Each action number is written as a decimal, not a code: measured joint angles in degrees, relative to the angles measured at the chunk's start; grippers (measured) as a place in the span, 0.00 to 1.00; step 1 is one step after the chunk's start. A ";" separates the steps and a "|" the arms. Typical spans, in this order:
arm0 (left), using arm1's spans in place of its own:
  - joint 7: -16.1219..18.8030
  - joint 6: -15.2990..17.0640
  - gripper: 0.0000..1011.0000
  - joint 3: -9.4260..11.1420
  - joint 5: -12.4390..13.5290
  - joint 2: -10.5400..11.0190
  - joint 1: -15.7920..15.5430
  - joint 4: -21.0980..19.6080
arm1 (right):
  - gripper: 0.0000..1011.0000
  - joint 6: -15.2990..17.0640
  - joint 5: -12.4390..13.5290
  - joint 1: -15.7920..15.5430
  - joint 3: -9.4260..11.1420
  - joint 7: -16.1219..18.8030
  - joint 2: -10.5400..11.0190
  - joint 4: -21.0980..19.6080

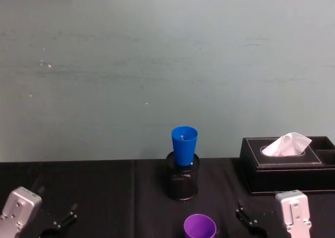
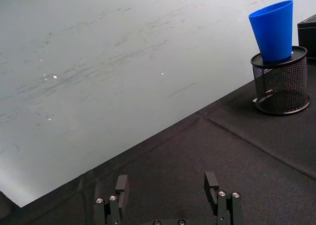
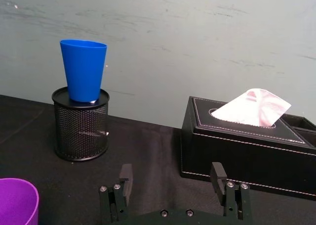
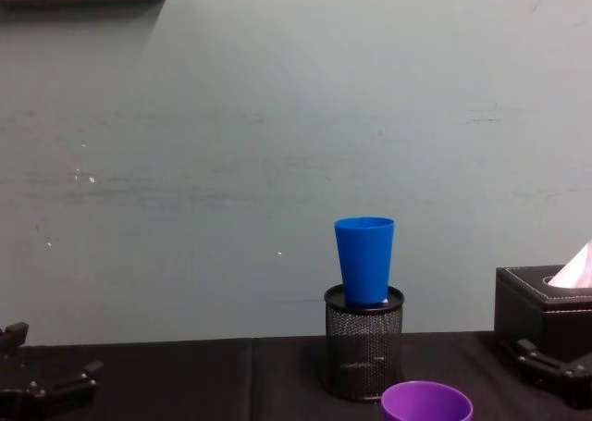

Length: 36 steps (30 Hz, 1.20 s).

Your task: Pick up one cup with a gripper and tap it against the other cup.

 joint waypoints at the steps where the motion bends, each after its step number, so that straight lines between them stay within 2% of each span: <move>1: 0.00 0.00 0.99 0.00 0.00 0.00 0.00 0.00 | 0.99 -0.01 0.00 -0.01 -0.01 -0.02 0.00 -0.02; 36: 0.00 0.00 0.99 0.00 0.00 0.00 0.00 0.00 | 0.99 -0.14 -0.08 -0.09 -0.08 -0.43 0.03 -0.26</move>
